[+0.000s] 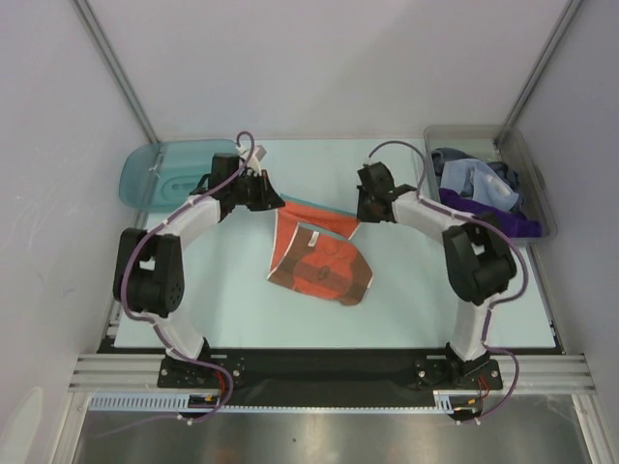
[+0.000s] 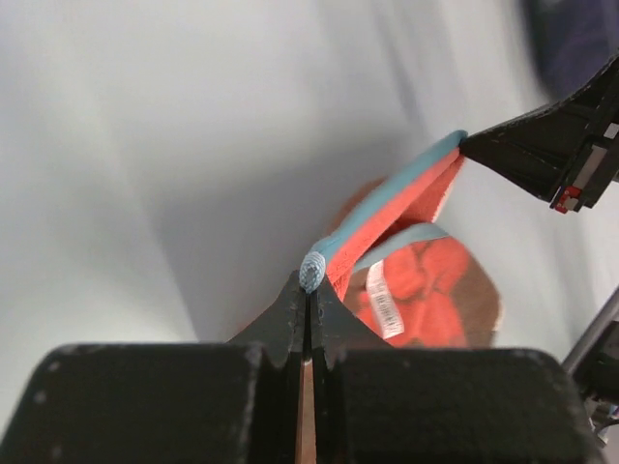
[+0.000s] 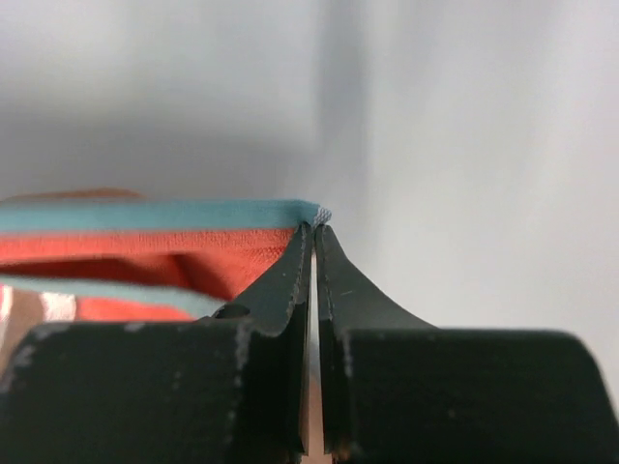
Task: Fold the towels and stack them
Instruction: Flatten out the crumpled towel
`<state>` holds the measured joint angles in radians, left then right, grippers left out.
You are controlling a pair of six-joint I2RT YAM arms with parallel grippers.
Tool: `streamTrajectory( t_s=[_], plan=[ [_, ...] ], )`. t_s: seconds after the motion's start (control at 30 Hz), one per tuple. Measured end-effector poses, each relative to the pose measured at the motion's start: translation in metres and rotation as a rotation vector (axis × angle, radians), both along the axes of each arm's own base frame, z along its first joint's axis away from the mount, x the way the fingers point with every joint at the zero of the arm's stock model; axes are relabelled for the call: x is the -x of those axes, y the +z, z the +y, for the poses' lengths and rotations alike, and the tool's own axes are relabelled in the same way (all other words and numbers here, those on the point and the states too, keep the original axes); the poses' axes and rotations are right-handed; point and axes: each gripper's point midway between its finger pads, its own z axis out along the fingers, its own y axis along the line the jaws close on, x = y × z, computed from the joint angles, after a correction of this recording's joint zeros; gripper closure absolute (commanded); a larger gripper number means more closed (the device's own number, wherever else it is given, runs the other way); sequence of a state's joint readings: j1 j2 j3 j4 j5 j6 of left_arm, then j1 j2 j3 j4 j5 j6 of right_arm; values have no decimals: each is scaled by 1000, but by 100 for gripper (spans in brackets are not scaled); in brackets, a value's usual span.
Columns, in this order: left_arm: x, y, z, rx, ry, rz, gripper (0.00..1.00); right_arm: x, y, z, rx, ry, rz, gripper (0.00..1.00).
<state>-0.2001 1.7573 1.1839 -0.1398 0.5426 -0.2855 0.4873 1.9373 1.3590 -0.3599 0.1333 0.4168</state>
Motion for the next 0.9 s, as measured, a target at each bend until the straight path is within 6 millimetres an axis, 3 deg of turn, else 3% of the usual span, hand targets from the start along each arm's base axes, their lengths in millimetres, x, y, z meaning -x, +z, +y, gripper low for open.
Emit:
streamTrajectory(
  t_s=[0.1,0.23,0.33,0.47,0.7,0.8,0.9],
  plan=[
    [10,42,-8,34,-21,-91,100,3,56,-7,-13,34,-130,100],
    [32,114,-16,80,-54,-262,100,20,159,-11,-74,68,-373,100],
    [57,163,-24,116,-83,-381,100,47,218,-18,-101,89,-515,100],
    [111,221,-38,164,-146,-520,100,95,283,-25,-137,116,-673,100],
    [223,296,-55,317,-278,-700,99,204,369,-49,-326,205,-891,100],
    [246,311,-52,365,-289,-727,100,233,392,-70,-416,210,-959,100],
    [254,313,-55,385,-291,-717,100,240,399,-76,-446,212,-975,100]
  ],
)
